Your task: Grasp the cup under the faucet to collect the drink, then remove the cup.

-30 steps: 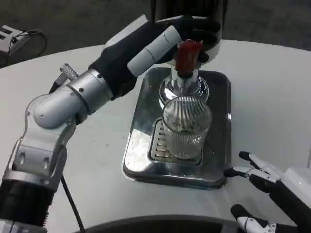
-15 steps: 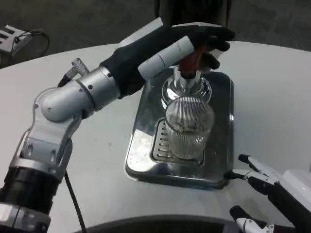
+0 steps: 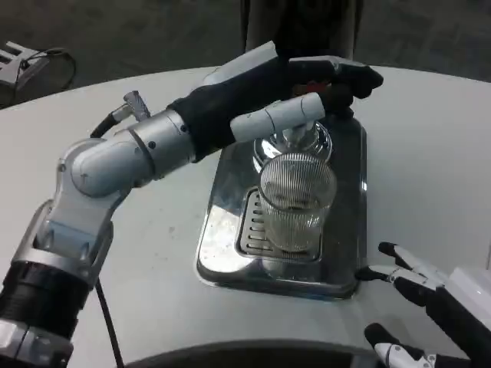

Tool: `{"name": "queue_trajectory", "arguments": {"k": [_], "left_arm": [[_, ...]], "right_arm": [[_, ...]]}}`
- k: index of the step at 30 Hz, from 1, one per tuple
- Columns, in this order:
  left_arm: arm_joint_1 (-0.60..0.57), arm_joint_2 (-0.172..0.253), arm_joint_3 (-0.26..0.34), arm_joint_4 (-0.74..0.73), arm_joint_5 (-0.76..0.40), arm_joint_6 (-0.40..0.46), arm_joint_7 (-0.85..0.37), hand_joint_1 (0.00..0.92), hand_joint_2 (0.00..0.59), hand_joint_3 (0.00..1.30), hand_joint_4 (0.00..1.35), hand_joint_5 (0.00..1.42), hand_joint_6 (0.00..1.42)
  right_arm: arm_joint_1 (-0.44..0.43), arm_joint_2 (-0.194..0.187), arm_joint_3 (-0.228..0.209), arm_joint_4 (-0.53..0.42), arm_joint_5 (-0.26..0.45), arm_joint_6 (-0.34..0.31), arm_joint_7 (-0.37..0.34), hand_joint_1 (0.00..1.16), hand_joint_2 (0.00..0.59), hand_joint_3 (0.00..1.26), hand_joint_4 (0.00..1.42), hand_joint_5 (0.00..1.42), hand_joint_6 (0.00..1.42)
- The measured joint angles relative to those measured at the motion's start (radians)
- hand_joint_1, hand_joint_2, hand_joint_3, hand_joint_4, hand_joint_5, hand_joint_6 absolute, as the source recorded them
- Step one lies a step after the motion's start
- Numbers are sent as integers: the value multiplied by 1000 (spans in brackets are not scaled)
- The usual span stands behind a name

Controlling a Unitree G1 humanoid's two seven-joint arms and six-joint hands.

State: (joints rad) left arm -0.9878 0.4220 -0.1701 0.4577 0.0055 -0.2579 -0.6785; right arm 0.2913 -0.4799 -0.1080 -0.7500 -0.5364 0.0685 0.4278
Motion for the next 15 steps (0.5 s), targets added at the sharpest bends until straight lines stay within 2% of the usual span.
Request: {"name": "queue_trajectory", "arguments": {"k": [6, 8, 11, 12, 14, 15], "left_arm": [[1, 18, -14, -5, 16, -26, 0, 0, 61, 237, 184, 282, 179], [1, 21, -17, -8, 26, -31, 1, 0, 58, 234, 181, 280, 177], [1, 24, -26, -8, 38, -40, 7, 0, 54, 230, 174, 274, 165], [0, 26, -29, -8, 43, -45, 9, 0, 54, 228, 173, 272, 164], [-1, 28, -34, -7, 47, -48, 10, 0, 54, 227, 173, 269, 163], [-1, 30, -36, -5, 48, -50, 11, 0, 46, 224, 166, 265, 162]], "right_arm": [[-12, 9, -37, -1, 91, 76, 20, 341, 407, 183, 0, 79, 240], [-15, 8, -43, -1, 109, 81, 23, 349, 386, 166, 0, 83, 239], [-19, 9, -51, -1, 172, 110, 34, 418, 337, 76, 0, 94, 233], [-20, 14, -56, -1, 200, 121, 35, 472, 311, 18, 0, 104, 246], [-22, 21, -64, 1, 236, 130, 35, 543, 264, 1, 0, 118, 298], [-28, 35, -72, 12, 285, 128, 35, 573, 250, 0, 0, 119, 300]]}}
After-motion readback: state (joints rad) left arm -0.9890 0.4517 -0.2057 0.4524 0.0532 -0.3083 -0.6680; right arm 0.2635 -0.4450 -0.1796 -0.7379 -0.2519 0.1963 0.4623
